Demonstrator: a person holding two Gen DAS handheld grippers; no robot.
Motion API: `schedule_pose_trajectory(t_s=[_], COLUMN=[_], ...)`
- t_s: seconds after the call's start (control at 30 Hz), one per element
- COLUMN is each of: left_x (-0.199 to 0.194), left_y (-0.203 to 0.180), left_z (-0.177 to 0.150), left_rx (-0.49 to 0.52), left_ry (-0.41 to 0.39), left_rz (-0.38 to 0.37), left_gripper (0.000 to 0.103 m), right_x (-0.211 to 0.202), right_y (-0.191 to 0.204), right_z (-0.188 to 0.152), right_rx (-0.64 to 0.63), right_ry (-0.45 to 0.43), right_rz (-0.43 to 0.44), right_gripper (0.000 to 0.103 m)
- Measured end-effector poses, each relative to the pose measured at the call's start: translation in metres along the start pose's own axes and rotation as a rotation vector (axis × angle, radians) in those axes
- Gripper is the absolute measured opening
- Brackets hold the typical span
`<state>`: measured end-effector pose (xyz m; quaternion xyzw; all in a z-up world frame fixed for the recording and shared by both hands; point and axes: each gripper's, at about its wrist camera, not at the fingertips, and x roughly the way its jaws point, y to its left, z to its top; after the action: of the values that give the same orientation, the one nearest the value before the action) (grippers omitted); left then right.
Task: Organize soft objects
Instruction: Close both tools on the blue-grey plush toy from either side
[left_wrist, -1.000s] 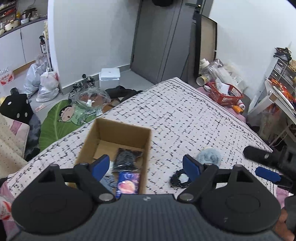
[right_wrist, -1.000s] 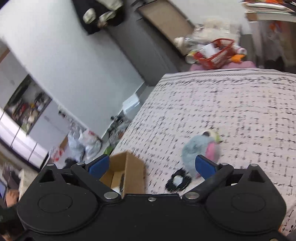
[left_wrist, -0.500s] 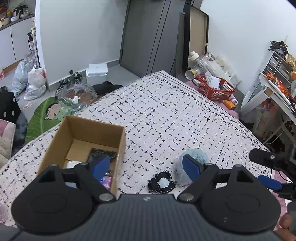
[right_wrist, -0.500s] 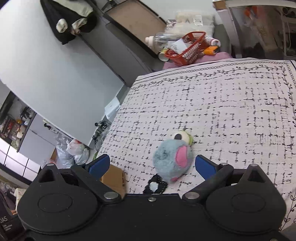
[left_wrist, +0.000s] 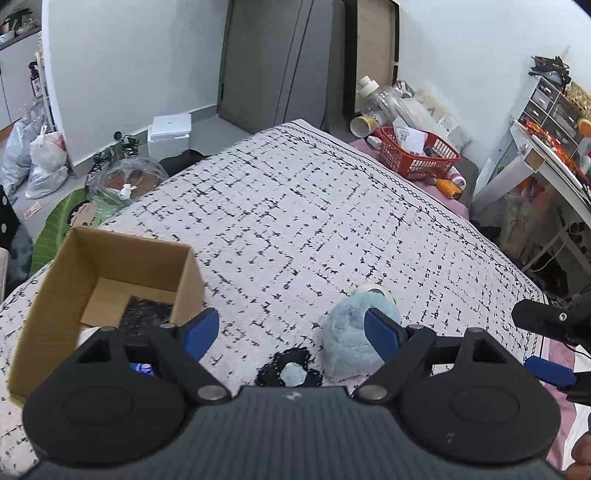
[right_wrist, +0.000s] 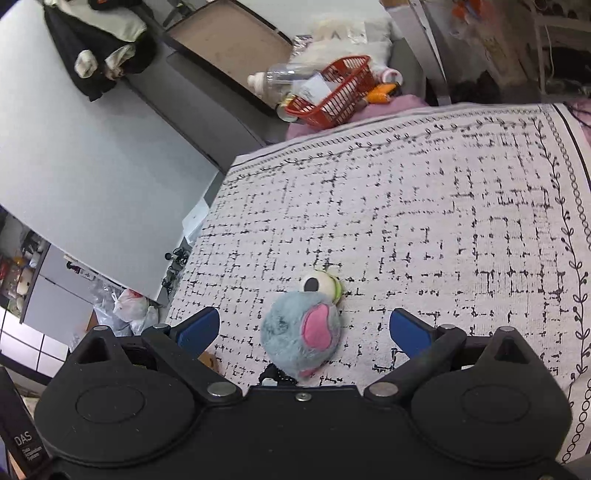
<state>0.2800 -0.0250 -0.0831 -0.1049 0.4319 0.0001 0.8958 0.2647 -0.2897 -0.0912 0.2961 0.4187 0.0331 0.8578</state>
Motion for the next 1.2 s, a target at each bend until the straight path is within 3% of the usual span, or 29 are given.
schedule_pose_trajectory(t_s=[0.2, 0.33, 0.53, 0.77, 0.97, 1.2], left_x=[0.019, 0.033, 0.050, 0.073, 0.095, 0.122], left_y=[-0.008, -0.009, -0.014, -0.009, -0.006, -0.004], left_z=[0.001, 0.002, 0.002, 0.003, 0.002, -0.006], left_rx=[0.009, -0.008, -0.018, -0.062, -0.083, -0.094], left_ry=[0.014, 0.046, 0.073, 0.120, 0.166, 0.231], left_rz=[0.009, -0.023, -0.080, -0.126, -0.174, -0.187], left_gripper=[0.084, 0.083, 0.078, 0.058, 0.049, 0.046], right_x=[0.015, 0.030, 0.046, 0.072, 0.097, 0.123], right_y=[-0.013, -0.020, -0.030, -0.025, -0.014, -0.014], right_z=[0.004, 0.006, 0.004, 0.000, -0.003, -0.003], right_rx=[0.060, 0.096, 0.149, 0.158, 0.130, 0.136], right_ry=[0.011, 0.038, 0.089, 0.151, 0.201, 0.251], right_rz=[-0.040, -0.058, -0.023, -0.014, -0.024, -0.048], right_gripper=[0.099, 0.096, 0.074, 0.063, 0.058, 0.052])
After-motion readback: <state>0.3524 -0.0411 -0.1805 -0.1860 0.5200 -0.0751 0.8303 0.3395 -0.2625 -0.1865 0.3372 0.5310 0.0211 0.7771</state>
